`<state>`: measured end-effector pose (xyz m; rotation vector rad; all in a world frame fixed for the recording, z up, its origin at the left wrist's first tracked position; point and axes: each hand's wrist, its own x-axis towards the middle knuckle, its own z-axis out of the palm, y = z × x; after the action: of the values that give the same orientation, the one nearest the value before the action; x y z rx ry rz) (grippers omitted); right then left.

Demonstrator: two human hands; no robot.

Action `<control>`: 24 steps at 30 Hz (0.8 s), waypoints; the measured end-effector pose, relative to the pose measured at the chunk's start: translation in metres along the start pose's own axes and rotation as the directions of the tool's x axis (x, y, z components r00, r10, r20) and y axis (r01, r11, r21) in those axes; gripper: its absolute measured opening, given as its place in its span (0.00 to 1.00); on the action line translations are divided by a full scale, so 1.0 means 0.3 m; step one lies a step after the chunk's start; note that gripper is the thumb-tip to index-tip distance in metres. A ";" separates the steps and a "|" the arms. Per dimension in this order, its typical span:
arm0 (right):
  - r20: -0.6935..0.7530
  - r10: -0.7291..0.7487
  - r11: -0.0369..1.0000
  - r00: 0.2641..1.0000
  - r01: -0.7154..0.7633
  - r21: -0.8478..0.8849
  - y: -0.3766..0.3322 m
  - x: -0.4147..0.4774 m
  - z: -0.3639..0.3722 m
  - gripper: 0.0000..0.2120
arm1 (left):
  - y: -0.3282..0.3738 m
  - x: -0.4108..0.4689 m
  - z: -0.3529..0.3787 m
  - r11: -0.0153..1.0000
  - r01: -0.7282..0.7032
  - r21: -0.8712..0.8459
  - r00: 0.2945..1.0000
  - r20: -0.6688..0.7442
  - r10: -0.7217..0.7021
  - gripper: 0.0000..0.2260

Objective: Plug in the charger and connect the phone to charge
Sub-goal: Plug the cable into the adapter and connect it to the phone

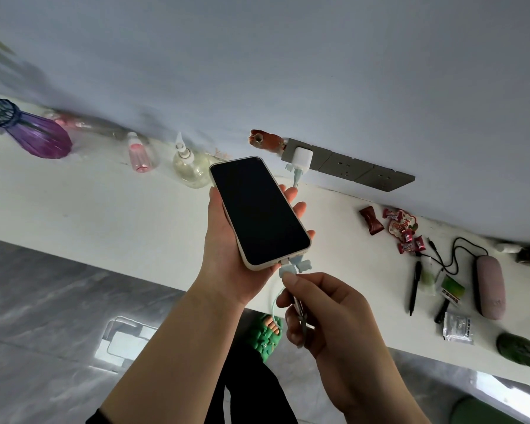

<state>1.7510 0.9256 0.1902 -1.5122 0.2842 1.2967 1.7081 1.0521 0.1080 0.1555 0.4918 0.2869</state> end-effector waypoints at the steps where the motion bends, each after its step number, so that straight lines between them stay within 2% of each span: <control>1: -0.001 0.012 1.000 1.000 -0.012 0.000 0.001 0.002 0.001 0.09 | 0.001 0.000 -0.004 1.000 0.004 0.009 1.000 -0.001 -0.004 0.30; 6: -0.019 0.024 1.000 1.000 -0.024 0.018 0.005 0.009 0.002 0.10 | 0.009 -0.002 -0.015 0.998 0.034 0.048 0.999 -0.006 -0.034 0.30; 13: 0.016 0.032 0.964 0.999 -0.035 0.262 0.034 0.009 0.026 0.07 | 0.009 -0.005 -0.012 0.997 0.010 0.071 1.000 0.005 -0.010 0.31; 24: 0.012 0.001 0.958 1.000 -0.004 0.286 0.070 0.027 0.017 0.07 | 0.001 -0.018 -0.014 0.994 0.035 0.101 0.999 -0.022 -0.033 0.33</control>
<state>1.7358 0.9249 0.1729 -1.2579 0.4464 1.2086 1.7014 1.0510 0.1068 0.2429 0.5293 0.2308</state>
